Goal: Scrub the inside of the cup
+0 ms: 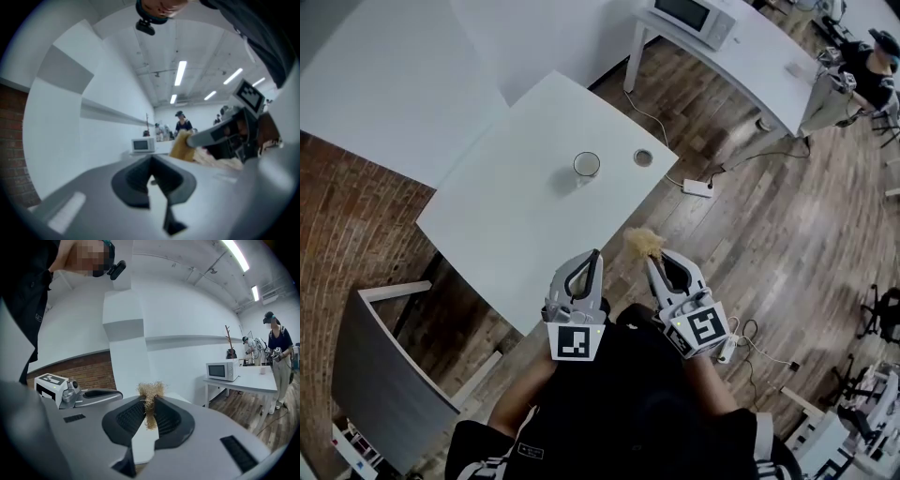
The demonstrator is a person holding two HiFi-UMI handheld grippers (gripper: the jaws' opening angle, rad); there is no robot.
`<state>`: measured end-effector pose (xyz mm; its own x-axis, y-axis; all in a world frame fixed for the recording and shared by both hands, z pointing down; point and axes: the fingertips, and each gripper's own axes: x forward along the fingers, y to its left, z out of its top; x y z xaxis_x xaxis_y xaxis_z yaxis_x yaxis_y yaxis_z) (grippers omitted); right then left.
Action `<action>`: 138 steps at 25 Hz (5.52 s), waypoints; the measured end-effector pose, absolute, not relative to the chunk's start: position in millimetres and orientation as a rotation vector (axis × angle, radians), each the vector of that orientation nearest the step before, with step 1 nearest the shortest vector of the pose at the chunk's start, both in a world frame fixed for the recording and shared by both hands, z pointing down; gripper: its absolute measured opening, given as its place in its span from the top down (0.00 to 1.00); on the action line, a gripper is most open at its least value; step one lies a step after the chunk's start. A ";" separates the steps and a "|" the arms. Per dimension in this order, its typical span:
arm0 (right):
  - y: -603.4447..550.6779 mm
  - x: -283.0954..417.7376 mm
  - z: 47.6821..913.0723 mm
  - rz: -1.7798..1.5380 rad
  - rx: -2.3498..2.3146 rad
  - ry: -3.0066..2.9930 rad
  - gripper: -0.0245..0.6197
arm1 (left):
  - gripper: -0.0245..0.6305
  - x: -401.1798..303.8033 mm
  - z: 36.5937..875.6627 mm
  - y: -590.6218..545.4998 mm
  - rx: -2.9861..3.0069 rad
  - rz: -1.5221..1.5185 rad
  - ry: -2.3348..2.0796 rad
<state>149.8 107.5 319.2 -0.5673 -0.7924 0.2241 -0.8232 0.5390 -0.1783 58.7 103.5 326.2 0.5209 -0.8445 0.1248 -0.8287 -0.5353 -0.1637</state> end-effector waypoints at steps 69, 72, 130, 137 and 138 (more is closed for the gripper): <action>-138.4 27.0 585.3 0.278 0.150 -2.061 0.89 | 0.85 35.9 604.0 -111.6 -2.691 -1.043 1.700; -140.6 25.6 557.9 0.427 0.204 -2.250 0.89 | 0.85 35.7 604.3 -112.3 -2.694 -1.046 1.723; -132.3 34.5 600.0 0.133 0.070 -1.749 0.90 | 0.85 33.9 604.3 -109.4 -2.649 -1.032 1.841; -129.4 33.8 600.7 0.260 0.039 -1.781 0.90 | 0.85 34.4 605.6 -108.4 -2.639 -1.036 1.842; -128.2 34.8 598.5 0.297 0.036 -1.796 0.90 | 0.85 34.1 606.1 -108.5 -2.637 -1.042 1.840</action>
<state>34.8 -128.2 598.5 -0.2469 0.1334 0.9598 -0.1825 0.9664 -0.1813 34.1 -108.5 606.1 0.2284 -0.7646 0.6026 -0.9101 -0.3875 -0.1468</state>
